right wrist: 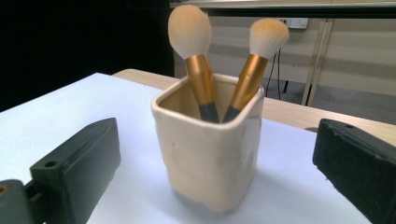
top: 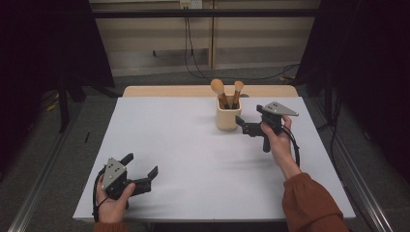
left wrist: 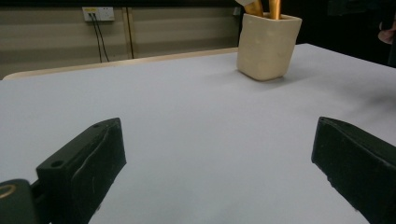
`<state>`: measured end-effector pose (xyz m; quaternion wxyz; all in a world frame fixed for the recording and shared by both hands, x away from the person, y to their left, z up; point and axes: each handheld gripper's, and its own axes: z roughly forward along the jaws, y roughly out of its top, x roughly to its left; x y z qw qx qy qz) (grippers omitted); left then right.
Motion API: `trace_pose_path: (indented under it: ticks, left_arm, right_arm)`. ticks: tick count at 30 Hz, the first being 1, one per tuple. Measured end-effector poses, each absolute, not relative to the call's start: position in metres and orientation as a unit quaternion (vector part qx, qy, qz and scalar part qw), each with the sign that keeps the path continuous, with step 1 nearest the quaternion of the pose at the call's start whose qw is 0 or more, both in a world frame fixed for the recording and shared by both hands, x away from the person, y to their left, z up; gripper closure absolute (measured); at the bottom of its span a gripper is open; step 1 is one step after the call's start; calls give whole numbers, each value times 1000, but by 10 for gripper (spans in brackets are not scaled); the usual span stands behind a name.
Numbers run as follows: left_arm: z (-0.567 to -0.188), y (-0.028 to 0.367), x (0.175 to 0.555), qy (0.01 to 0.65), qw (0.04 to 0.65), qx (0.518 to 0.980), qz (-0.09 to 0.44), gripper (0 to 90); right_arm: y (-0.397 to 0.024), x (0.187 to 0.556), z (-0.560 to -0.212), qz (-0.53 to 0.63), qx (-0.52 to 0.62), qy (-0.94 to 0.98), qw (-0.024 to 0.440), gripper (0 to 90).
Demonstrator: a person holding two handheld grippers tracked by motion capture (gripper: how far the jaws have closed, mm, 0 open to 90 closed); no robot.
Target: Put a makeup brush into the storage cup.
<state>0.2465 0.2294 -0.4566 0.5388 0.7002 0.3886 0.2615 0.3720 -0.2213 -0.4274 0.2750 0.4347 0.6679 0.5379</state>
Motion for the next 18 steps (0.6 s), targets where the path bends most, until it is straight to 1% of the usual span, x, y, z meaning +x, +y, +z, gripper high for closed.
trace_pose_path:
  ticks: [14,18]
  left_arm:
    - [-456,230,246,389,541,698,262,28]
    - [-456,230,246,393,543,695,262,28]
  right_arm:
    - [-241,338,-432,528,434,675,278,1]
    - [-247,328,-434,524,436,679,272,0]
